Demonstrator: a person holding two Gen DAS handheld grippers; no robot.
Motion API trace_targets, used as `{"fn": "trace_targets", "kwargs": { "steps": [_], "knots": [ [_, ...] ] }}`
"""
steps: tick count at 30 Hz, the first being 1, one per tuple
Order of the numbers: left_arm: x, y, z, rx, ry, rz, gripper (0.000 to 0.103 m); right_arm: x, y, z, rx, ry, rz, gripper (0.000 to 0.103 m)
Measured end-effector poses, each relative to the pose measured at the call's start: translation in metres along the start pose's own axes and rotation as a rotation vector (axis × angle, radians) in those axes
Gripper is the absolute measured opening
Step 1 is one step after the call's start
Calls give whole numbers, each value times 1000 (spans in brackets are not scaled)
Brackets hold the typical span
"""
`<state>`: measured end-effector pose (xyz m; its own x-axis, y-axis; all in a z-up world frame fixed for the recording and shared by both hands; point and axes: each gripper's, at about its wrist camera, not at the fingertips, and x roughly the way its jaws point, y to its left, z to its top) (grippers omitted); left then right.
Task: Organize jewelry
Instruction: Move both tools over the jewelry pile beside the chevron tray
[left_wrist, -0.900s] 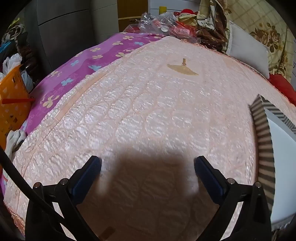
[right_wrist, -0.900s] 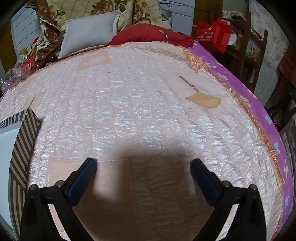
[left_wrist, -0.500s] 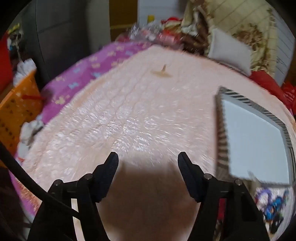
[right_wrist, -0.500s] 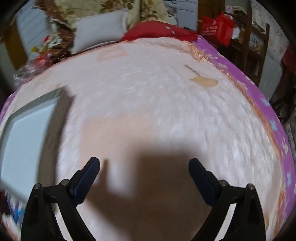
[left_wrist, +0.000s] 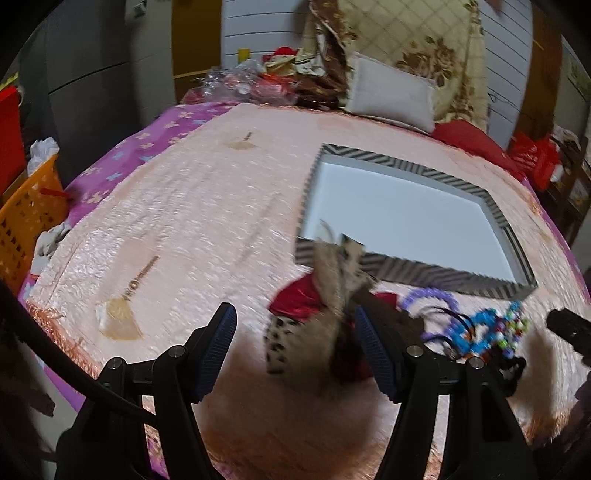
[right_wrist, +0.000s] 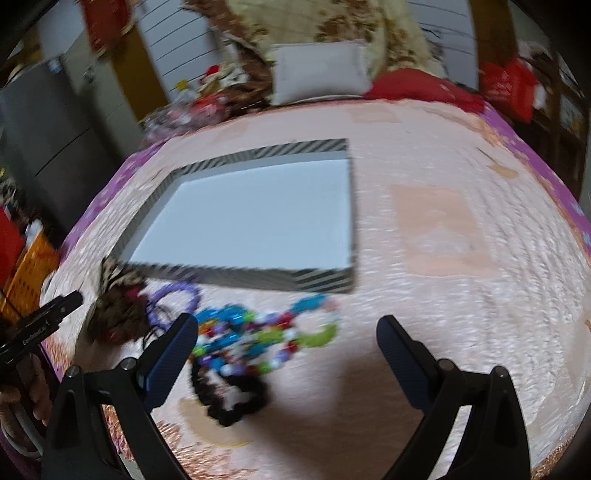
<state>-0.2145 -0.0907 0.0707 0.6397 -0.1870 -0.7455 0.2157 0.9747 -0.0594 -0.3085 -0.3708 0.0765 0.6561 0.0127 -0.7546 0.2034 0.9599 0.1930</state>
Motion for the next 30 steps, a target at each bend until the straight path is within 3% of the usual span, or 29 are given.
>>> {"fn": "trace_targets", "kwargs": {
  "steps": [12,30],
  "knots": [
    [-9,-13,-7,25,-14,20,49,-16,32,-7,-95,-68,10,99],
    [-4,-7,-10,17,-3,13,48,-1,47,-11,-137,-10,0,99]
  ]
}}
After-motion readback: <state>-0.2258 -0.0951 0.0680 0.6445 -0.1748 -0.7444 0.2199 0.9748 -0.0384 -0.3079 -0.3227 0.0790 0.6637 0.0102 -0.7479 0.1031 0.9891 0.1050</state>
